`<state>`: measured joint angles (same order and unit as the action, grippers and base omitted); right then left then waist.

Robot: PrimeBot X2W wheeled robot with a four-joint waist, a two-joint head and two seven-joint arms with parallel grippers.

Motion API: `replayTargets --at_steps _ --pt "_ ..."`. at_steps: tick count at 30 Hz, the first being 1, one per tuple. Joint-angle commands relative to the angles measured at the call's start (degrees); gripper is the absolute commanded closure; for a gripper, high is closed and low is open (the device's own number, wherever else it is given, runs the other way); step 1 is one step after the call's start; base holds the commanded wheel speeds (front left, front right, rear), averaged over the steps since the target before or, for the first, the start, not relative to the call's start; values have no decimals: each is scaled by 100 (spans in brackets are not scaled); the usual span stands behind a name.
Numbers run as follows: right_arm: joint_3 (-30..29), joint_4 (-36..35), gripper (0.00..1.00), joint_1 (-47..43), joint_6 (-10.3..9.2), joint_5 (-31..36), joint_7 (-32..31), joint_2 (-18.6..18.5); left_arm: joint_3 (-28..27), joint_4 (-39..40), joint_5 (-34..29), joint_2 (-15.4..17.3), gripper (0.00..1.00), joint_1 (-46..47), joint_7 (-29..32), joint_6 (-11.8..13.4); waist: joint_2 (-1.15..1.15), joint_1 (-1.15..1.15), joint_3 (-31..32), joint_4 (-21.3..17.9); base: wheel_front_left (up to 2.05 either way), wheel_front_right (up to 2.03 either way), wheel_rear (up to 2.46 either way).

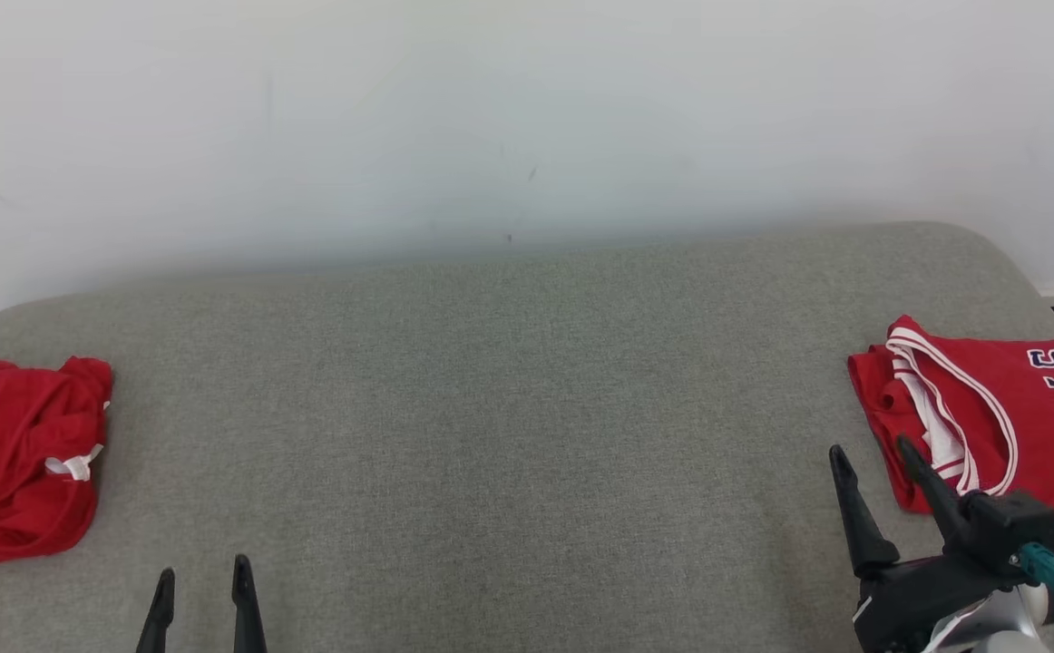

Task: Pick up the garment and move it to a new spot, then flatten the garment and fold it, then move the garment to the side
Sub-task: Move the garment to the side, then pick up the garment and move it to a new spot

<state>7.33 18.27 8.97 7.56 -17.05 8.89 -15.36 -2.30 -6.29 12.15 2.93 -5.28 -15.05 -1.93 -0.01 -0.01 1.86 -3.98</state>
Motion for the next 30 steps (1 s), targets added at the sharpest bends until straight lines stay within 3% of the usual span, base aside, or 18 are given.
replayTargets --at_steps 1,9,21,30 --pt "-27 34 0 -88 -14 33 46 58 -6 -33 35 -5 0 -100 -16 18 1 1 60 25 0 0 0" --pt "-51 292 0 -344 -14 115 219 307 98 -210 105 -5 0 -172 -16 -106 1 1 208 68 0 0 0" --pt "99 371 0 -323 -14 107 188 423 -103 -558 -122 -3 0 12 -16 -352 1 1 296 74 0 0 0" --pt "100 348 0 -378 -14 54 155 415 -150 -592 -70 -5 0 64 -16 -389 1 1 303 69 0 0 0"
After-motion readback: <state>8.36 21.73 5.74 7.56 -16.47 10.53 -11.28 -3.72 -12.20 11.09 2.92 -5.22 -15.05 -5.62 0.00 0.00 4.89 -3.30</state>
